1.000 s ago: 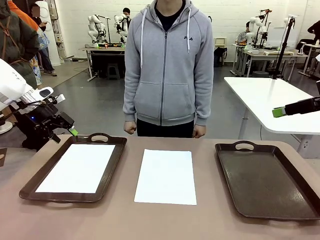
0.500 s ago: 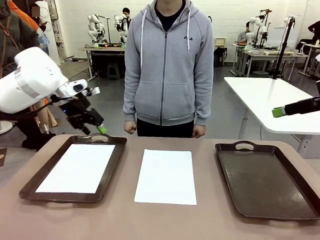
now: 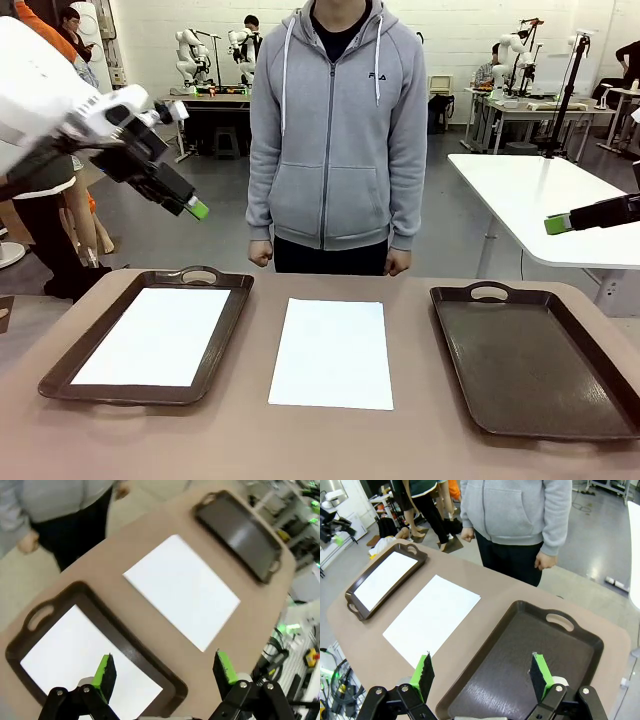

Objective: Sort the A4 documents.
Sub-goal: Receive the A4 Paper.

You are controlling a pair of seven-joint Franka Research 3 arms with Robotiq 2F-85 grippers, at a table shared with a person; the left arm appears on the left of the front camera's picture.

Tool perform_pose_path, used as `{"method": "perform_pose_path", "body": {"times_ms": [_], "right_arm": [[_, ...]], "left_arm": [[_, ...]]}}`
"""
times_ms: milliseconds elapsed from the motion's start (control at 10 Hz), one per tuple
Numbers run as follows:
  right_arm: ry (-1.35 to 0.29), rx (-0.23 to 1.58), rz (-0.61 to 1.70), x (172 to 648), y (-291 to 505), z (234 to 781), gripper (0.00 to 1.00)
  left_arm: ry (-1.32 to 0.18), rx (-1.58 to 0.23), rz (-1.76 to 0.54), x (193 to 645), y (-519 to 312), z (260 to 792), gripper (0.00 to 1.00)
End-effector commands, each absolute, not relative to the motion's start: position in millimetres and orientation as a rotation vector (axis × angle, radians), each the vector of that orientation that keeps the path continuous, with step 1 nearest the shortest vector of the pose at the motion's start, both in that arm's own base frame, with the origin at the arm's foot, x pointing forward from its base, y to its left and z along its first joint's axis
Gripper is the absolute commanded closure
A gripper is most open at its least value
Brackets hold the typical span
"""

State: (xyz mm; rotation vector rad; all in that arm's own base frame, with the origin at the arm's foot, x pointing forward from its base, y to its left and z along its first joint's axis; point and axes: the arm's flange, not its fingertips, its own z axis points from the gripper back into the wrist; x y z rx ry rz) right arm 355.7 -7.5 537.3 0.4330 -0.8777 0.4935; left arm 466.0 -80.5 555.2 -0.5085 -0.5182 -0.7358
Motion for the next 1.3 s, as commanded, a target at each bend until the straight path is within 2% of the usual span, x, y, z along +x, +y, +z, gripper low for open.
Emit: {"method": "perform_pose_path", "body": {"times_ms": [0, 400, 700, 1200], "right_arm": [[-0.879, 0.441, 0.504, 356, -8, 536, 0.0], [-0.879, 0.441, 0.504, 356, -8, 536, 0.0], [-0.879, 0.441, 0.504, 356, -8, 536, 0.0], [-0.879, 0.441, 0.504, 356, -8, 536, 0.0]], "left_arm": [[-0.473, -0.702, -0.889, 442, -65, 545, 0.0], [-0.534, -0.771, -0.715, 426, -61, 547, 0.0], [-0.607, -0.746, -0.774, 416, -62, 546, 0.0], [-0.611, -0.745, -0.759, 416, -60, 545, 0.0]]}}
